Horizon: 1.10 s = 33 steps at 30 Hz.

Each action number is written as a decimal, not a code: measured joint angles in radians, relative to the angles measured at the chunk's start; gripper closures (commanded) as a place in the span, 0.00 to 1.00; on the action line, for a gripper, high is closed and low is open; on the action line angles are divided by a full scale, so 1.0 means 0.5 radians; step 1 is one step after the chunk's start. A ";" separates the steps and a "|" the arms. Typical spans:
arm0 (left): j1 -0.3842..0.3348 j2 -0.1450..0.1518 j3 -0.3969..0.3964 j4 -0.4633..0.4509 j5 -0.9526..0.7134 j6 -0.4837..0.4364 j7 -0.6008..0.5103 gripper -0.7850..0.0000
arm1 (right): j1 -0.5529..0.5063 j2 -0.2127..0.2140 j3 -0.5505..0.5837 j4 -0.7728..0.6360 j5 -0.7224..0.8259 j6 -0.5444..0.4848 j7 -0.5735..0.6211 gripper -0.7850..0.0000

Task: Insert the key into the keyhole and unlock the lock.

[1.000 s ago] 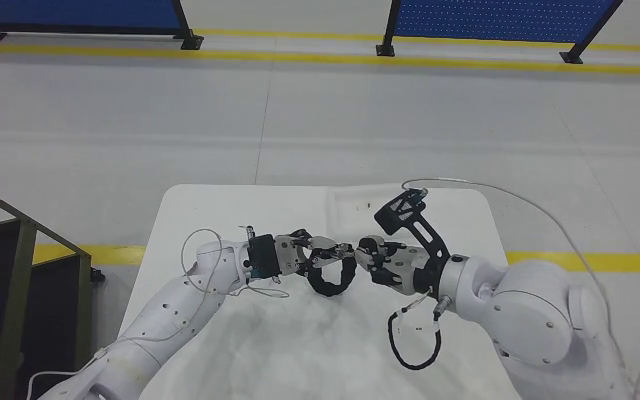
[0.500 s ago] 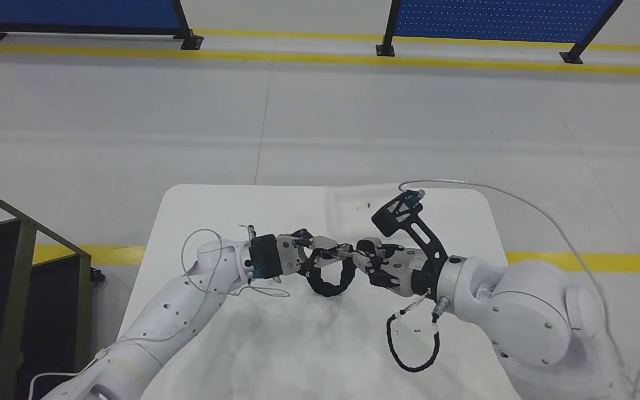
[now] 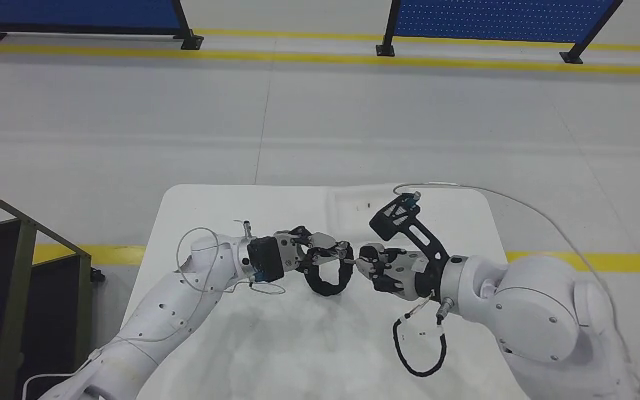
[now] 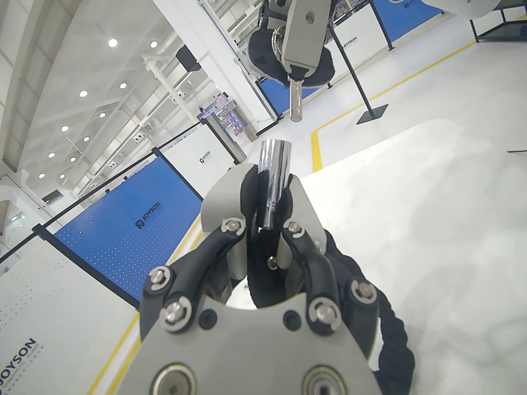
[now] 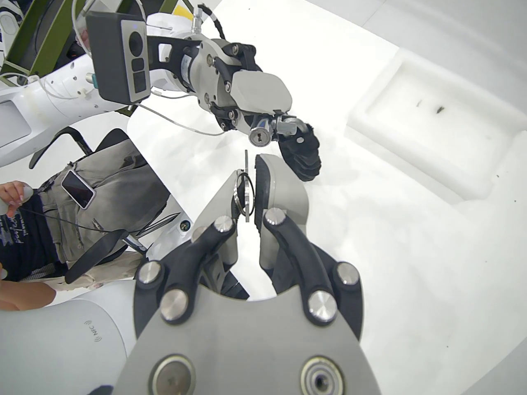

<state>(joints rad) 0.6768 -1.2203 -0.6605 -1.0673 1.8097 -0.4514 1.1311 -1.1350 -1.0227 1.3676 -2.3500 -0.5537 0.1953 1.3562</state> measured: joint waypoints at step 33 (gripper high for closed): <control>0.075 0.027 -0.108 -0.171 0.065 -0.123 -0.148 1.00 | 0.061 0.032 -0.099 0.000 -0.127 0.075 -0.017 1.00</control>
<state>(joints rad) 0.7144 -1.2069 -0.7147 -1.1527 1.8425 -0.5130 1.0571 -1.1048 -1.0068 1.3183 -2.3500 -0.6172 0.2327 1.3475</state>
